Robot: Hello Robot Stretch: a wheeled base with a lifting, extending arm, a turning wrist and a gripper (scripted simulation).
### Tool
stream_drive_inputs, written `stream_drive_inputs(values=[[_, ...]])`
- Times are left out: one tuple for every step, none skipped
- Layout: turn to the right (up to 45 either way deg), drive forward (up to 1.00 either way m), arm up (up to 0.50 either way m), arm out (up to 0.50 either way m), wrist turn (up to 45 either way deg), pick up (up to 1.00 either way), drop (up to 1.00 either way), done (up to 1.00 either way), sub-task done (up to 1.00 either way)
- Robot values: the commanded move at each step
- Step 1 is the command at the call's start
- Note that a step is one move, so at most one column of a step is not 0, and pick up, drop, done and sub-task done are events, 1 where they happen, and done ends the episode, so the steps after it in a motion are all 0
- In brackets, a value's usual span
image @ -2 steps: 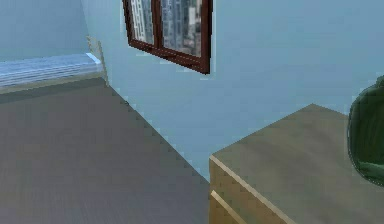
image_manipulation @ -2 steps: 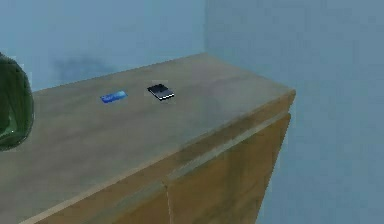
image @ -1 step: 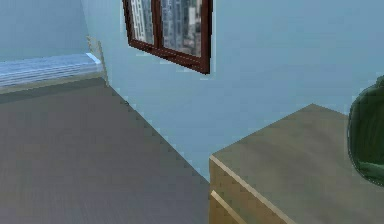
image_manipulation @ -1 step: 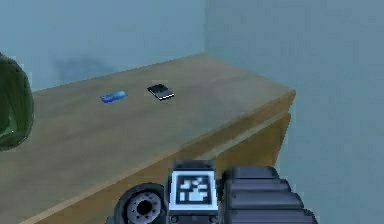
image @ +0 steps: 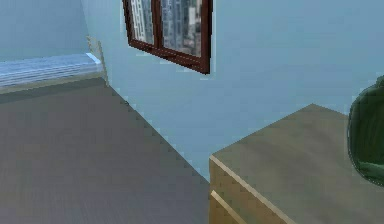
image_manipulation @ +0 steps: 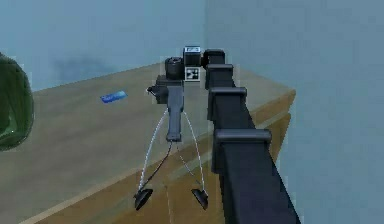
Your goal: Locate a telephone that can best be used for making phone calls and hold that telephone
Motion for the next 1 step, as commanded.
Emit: stream_drive_inputs(values=[[0.0,0.0,0.0,0.0,45.0,0.0,0.0,0.0,0.0]])
